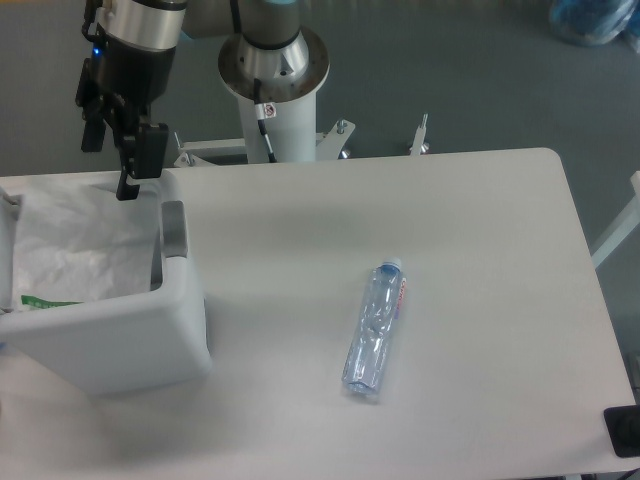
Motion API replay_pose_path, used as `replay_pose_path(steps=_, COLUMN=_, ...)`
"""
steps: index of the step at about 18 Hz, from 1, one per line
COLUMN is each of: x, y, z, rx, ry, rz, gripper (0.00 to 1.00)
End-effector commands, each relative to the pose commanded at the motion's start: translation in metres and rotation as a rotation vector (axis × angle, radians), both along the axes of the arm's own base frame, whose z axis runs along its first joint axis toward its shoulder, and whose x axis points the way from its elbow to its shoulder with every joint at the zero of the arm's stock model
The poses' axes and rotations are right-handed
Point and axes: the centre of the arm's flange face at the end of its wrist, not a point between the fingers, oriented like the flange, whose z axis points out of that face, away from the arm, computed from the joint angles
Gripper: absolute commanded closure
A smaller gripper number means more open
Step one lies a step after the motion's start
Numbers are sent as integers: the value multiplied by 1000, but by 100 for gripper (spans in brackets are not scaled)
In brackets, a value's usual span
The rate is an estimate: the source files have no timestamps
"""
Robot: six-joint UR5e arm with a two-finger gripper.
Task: Place the trash in the trash can
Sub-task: 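Lower the bag into the bin and open the gripper, then move the open gripper over the clear water bottle and descend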
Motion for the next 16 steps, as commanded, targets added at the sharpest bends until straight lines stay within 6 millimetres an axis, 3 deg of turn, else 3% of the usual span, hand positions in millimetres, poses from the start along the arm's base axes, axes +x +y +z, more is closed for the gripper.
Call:
replay_pose_path(steps=3, x=-72, y=-34, z=-4, rx=-9, ry=-33, rz=188, gripper=0)
replay_pose_path(steps=6, x=-126, y=-50, z=-22, rx=-29, ry=-98, rz=351, gripper=0)
replay_pose_path(steps=11, x=-214, y=-24, z=-90, rx=-76, ry=-157, rz=452, gripper=0)
replay_pose_path(steps=12, x=-234, y=-17, z=-114, rx=-106, ry=-161, rz=466, gripper=0)
replay_pose_path(steps=16, x=-273, y=2, z=-168, rx=-211, ry=-177, rz=527, gripper=0)
